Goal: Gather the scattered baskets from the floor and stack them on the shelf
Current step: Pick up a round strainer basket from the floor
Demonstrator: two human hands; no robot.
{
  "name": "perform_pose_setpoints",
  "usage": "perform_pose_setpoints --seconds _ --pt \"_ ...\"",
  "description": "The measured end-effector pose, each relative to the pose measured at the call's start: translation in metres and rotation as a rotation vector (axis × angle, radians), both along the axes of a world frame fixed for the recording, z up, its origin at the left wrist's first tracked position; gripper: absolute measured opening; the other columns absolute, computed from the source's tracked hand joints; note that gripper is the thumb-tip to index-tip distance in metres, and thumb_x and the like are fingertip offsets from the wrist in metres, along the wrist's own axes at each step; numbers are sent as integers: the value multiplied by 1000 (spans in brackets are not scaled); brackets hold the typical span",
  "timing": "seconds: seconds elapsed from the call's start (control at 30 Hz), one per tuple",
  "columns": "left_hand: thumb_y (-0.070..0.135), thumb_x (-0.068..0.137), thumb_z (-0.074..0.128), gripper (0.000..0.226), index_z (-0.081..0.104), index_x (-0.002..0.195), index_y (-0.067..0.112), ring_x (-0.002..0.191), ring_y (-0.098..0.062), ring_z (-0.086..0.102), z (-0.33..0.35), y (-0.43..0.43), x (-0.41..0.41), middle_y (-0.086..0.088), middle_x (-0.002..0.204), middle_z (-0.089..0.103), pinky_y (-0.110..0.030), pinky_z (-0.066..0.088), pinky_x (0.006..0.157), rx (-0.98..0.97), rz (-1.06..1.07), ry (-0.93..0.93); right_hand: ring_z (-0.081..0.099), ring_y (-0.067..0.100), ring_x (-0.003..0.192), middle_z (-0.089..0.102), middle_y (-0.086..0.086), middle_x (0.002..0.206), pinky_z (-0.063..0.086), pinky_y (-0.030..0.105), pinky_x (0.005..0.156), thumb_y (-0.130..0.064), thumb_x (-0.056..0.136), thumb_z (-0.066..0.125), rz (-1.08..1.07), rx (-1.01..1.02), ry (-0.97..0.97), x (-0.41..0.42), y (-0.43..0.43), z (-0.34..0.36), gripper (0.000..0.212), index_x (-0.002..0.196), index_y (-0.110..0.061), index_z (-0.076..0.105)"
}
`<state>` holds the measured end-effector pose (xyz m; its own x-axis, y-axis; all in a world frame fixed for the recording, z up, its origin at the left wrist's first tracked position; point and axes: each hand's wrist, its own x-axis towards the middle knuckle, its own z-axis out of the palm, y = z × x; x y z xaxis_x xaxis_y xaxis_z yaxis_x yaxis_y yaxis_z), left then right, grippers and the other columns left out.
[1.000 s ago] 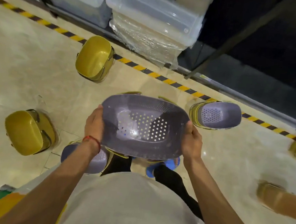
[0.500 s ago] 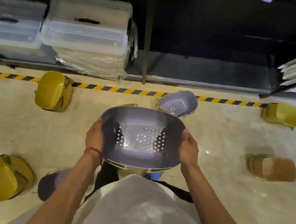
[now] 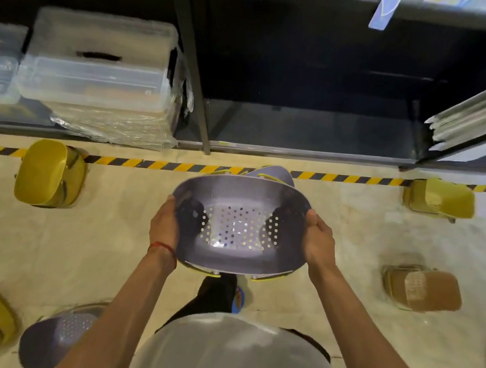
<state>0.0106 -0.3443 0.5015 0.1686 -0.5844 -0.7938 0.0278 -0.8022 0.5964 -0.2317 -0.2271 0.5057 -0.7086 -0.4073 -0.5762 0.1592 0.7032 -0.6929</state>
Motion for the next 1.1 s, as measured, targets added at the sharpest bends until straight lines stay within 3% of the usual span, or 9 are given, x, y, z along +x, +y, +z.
perform_pose_setpoints --seconds 0.07,0.2,0.37,0.53,0.63,0.7,0.8,0.9,1.1 --pt "61 86 58 49 70 110 20 108 -28 64 -9 -16 -9 -6 118 70 -45 48 103 3 -14 -38 67 30 110 74 3 116 52 50 101 -47 106 41 21 0 -22 -13 -18 -6 40 112 -25 74" --pt "62 97 38 62 55 137 18 131 -28 52 -21 -43 -26 -7 140 56 -45 41 110 -14 -107 -115 67 28 108 75 2 113 53 52 101 -49 105 38 82 52 -25 -38 -57 -14 45 113 -24 74" --pt "50 99 48 37 62 114 20 103 -24 56 -24 -61 -54 -2 114 62 -32 41 88 45 113 -99 64 34 116 72 7 123 50 55 104 -58 97 33 217 126 22 -65 -93 -27 57 122 -23 71" --pt "42 99 52 29 66 102 17 77 -13 59 -28 -60 -88 -1 97 68 -25 44 64 56 268 -53 69 29 107 76 1 110 55 53 100 -48 101 44 281 131 -67 -108 -119 -48 40 108 -26 76" --pt "35 100 55 22 66 88 20 76 -12 59 -35 -51 -113 -1 93 69 -22 47 64 31 378 -54 69 27 99 76 4 106 57 47 95 -47 104 42 318 131 -126 -133 -133 -55 41 103 -23 76" --pt "31 98 58 19 69 96 16 79 -14 62 -43 -40 -131 0 92 68 -20 51 63 11 480 -27 68 24 91 74 4 97 56 45 90 -44 106 42 349 142 -161 -151 -141 -58 39 96 -21 72" --pt "38 95 61 33 70 112 12 93 -22 64 -63 -20 -163 -5 107 70 -30 53 80 17 535 -25 63 20 92 68 1 101 54 44 95 -49 104 43 441 146 -122 -186 -151 -67 30 96 -27 62" --pt "50 90 61 36 73 93 16 96 -25 65 -83 -5 -195 -2 99 73 -38 52 86 71 566 -90 55 18 95 60 -1 104 49 42 97 -49 105 42 526 143 -106 -217 -159 -79 25 93 -31 55" --pt "49 100 48 35 63 103 17 76 -12 58 -114 0 -238 6 87 65 -24 45 63 137 628 -93 45 12 101 49 -7 111 40 29 91 -30 109 38 706 181 -53 -253 -167 -116 9 110 -31 46"
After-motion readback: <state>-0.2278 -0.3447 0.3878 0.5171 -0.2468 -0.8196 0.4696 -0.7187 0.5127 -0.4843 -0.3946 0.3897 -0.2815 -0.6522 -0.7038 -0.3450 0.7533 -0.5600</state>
